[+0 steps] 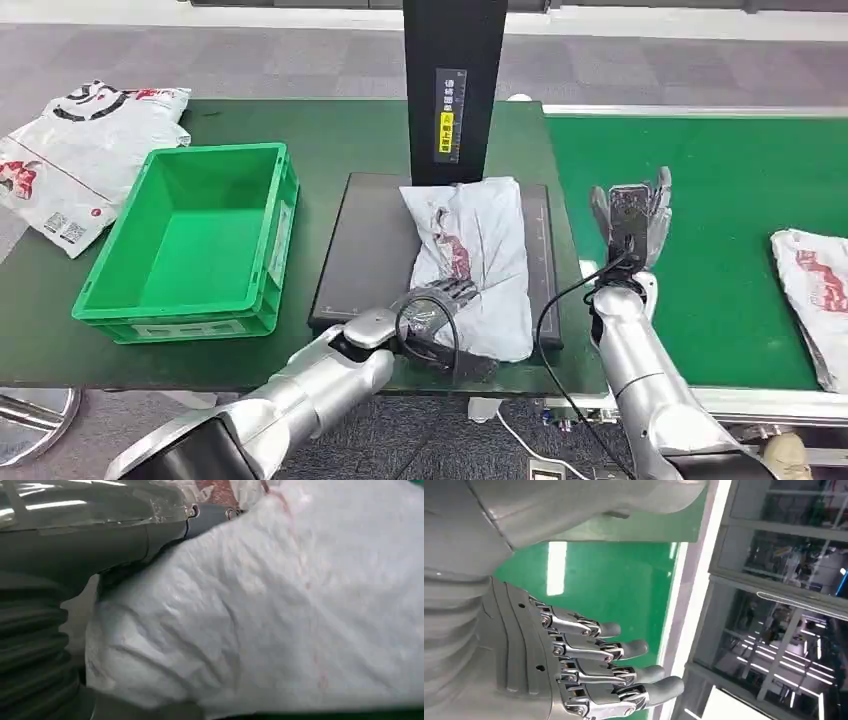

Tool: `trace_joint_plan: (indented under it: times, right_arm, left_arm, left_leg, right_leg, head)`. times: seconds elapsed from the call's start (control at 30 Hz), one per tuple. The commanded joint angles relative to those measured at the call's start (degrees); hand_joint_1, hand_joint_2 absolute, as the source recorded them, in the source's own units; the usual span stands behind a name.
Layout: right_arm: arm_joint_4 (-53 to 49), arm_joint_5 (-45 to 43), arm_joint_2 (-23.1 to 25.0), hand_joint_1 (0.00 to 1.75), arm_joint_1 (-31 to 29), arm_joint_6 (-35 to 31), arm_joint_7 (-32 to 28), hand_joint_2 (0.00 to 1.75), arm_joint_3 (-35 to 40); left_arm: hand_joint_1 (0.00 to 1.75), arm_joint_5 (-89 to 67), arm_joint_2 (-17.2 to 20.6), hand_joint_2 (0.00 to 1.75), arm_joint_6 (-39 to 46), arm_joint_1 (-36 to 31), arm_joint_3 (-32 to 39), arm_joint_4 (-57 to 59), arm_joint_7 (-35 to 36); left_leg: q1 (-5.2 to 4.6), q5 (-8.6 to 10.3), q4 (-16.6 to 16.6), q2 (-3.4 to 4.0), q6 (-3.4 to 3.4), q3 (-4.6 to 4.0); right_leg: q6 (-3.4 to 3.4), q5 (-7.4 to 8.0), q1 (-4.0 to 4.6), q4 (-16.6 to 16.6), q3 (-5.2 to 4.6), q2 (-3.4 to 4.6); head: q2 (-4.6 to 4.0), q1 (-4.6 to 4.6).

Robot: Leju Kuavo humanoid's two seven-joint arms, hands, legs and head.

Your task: Moved the parcel from conveyor to table for the left to box.

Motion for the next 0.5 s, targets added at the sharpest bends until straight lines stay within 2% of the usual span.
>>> trace_joint_plan:
  times: [0.03, 0.17, 0.37, 0.5]
  right_arm:
    - [2.75, 0.75, 1.33, 0.0, -2.0, -0.45, -0.09, 1.75, -2.2]
    - [1.4, 1.54, 1.46, 0.0, -1.3, 0.29, -0.3, 1.75, -2.33]
    - [1.73, 2.09, 1.68, 0.0, -1.28, 0.82, -0.37, 1.75, -2.42]
    - [0.83, 2.2, 2.06, 0.0, -0.83, 0.86, -0.41, 1.75, -2.9]
  left_arm:
    - [1.75, -4.7, 1.38, 1.75, 3.38, 0.63, -11.73, 3.9, 3.14]
    - [1.75, -7.2, 2.33, 1.75, 14.1, 0.14, -10.85, 3.18, 6.54]
    - [1.75, -5.54, 2.81, 1.75, 26.06, -1.05, -3.62, 2.3, 5.94]
    - [1.75, -8.1, 3.69, 1.75, 37.47, -4.94, -0.88, 0.59, 7.65]
  left_leg:
    - [0.0, 0.0, -0.19, 0.11, -0.01, 0.36]
    - [0.0, -0.03, -0.27, 0.16, 0.06, 0.65]
    - [0.03, -0.07, -0.05, 0.14, 0.06, 0.46]
    - [0.05, -0.04, -0.01, 0.06, 0.01, 0.35]
  right_leg:
    - [-0.02, 0.03, -0.01, -0.2, 0.31, 0.22]
    - [-0.01, 0.02, -0.02, -0.29, 0.59, 0.28]
    - [-0.01, -0.04, 0.01, -0.08, 0.41, 0.21]
    - [-0.04, -0.02, 0.04, -0.02, 0.28, 0.17]
  head:
    - [0.0, 0.0]
    - [-0.02, 0.0]
    - [-0.02, 0.0]
    - [-0.02, 0.0]
